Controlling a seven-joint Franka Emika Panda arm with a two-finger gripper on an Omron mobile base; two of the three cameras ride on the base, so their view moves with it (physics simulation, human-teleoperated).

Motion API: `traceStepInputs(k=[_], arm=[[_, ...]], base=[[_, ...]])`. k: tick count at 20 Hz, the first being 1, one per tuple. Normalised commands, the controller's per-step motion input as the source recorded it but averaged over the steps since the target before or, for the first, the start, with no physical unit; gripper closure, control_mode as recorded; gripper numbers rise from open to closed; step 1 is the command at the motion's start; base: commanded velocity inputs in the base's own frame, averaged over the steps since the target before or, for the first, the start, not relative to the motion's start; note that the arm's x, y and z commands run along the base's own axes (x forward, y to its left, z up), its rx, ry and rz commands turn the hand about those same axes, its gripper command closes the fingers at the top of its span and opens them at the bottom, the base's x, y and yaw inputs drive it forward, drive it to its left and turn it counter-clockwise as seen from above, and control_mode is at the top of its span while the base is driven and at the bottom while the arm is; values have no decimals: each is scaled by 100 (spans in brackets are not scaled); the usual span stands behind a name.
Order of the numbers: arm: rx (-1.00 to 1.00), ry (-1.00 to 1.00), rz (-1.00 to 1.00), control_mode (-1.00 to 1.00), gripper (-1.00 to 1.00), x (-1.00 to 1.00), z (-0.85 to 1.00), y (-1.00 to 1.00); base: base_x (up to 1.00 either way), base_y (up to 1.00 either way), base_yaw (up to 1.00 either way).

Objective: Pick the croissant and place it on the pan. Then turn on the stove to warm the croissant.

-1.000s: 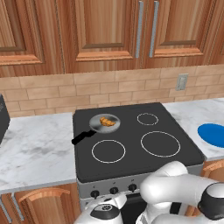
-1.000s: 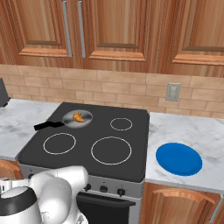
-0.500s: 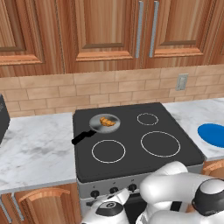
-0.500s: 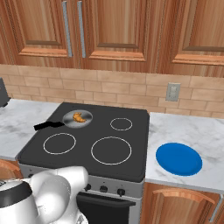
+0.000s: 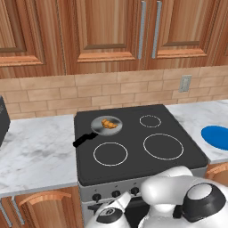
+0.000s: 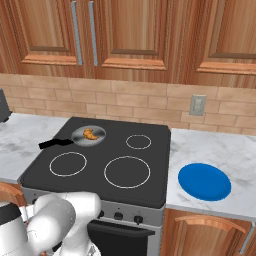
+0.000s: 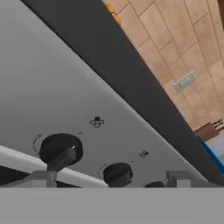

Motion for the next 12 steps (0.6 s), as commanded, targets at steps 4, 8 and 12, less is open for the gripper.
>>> traceStepInputs(k=[4, 8, 12], arm=[[-9, 0, 0, -100, -100, 0, 0, 0], [-10, 0, 0, -100, -100, 0, 0, 2], [-9, 0, 0, -100, -100, 4, -5, 0]], base=[[0, 0, 0], [0, 0, 0], [0, 0, 0]])
